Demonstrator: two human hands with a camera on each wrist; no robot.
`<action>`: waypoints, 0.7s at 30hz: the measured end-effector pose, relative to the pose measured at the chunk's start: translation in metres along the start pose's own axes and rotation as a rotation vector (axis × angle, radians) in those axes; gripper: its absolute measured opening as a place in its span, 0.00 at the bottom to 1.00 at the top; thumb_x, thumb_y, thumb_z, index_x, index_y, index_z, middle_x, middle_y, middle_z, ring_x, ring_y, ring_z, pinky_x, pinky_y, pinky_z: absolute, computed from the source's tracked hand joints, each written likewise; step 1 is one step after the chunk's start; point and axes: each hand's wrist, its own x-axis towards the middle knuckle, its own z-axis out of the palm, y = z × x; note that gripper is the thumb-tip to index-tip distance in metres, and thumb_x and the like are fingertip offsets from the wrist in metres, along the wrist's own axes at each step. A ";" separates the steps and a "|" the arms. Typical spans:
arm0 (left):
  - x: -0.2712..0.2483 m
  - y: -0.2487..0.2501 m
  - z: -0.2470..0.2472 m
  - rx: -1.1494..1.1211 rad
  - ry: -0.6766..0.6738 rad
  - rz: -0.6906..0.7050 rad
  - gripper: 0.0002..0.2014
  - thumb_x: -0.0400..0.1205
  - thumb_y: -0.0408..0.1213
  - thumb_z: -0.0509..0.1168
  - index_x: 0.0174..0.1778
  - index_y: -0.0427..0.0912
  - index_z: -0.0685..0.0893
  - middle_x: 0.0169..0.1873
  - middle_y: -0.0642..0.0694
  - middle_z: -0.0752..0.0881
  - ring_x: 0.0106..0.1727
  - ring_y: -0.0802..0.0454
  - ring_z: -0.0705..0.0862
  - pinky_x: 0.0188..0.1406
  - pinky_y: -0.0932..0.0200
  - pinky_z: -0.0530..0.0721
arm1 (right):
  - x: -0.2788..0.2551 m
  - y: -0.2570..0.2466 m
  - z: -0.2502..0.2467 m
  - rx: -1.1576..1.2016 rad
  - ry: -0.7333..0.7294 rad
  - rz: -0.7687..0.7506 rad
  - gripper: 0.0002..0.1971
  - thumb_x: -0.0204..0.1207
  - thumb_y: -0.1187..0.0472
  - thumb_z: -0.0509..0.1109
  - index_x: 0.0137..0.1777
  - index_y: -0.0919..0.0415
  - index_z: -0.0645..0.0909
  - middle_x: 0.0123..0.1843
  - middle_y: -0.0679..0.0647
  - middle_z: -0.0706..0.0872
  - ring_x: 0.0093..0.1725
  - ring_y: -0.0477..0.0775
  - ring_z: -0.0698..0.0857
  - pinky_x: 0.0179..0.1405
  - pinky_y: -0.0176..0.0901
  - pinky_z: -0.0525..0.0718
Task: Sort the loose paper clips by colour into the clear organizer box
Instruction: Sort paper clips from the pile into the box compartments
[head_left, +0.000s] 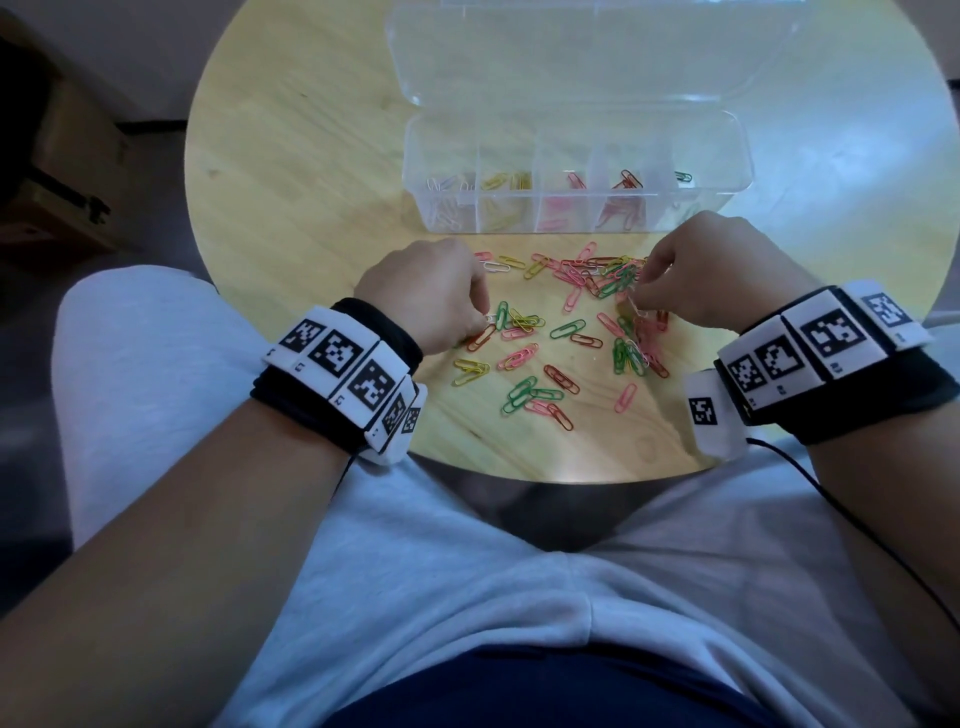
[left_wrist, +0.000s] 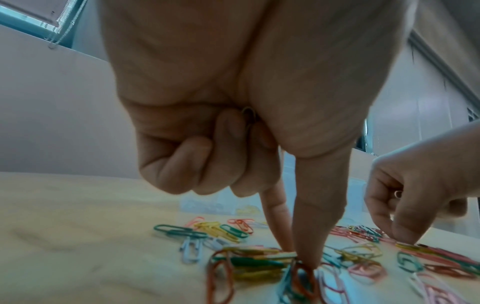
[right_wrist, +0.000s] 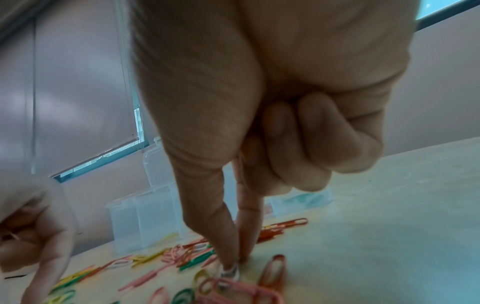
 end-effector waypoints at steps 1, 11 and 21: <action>-0.001 0.001 0.000 0.000 0.001 -0.003 0.00 0.75 0.44 0.74 0.40 0.54 0.89 0.32 0.56 0.80 0.43 0.50 0.82 0.40 0.58 0.75 | 0.000 0.001 0.000 0.001 0.004 -0.001 0.10 0.68 0.50 0.80 0.31 0.47 0.83 0.32 0.49 0.83 0.34 0.50 0.80 0.35 0.41 0.73; 0.004 -0.003 0.000 -0.079 0.008 -0.001 0.06 0.78 0.41 0.69 0.37 0.52 0.90 0.30 0.61 0.80 0.38 0.55 0.81 0.38 0.59 0.74 | -0.005 -0.004 0.002 0.000 -0.020 -0.001 0.08 0.66 0.54 0.79 0.29 0.49 0.84 0.30 0.51 0.86 0.34 0.51 0.83 0.36 0.42 0.78; 0.004 -0.006 -0.002 -0.134 -0.030 -0.006 0.02 0.74 0.43 0.73 0.36 0.53 0.90 0.25 0.60 0.82 0.30 0.64 0.79 0.28 0.62 0.71 | -0.009 -0.006 0.000 0.089 -0.131 -0.011 0.11 0.70 0.55 0.76 0.31 0.60 0.85 0.33 0.58 0.86 0.30 0.50 0.78 0.27 0.39 0.72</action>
